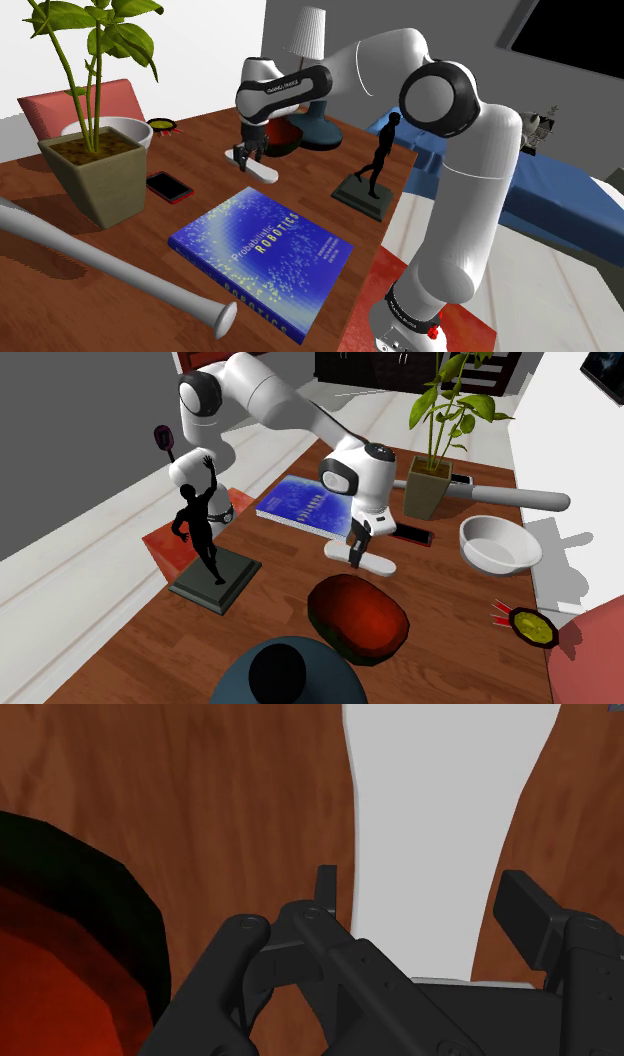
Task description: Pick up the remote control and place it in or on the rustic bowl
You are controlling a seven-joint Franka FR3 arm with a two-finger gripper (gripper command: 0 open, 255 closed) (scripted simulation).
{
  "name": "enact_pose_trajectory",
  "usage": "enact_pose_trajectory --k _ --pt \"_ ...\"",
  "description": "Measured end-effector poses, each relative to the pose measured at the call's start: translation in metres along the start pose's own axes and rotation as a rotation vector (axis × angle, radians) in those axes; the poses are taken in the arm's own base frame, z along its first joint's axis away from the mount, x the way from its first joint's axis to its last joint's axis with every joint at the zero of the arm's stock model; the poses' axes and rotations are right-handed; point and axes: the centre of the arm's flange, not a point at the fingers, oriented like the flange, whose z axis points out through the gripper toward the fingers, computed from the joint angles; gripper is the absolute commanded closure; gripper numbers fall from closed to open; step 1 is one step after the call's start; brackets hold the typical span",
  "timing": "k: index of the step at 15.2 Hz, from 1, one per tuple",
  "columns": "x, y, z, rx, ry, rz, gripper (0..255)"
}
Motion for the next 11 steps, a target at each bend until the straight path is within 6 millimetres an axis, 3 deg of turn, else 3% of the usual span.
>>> enact_pose_trajectory --k 11 --pt "-0.001 0.001 -0.058 0.0 0.0 0.0 255"
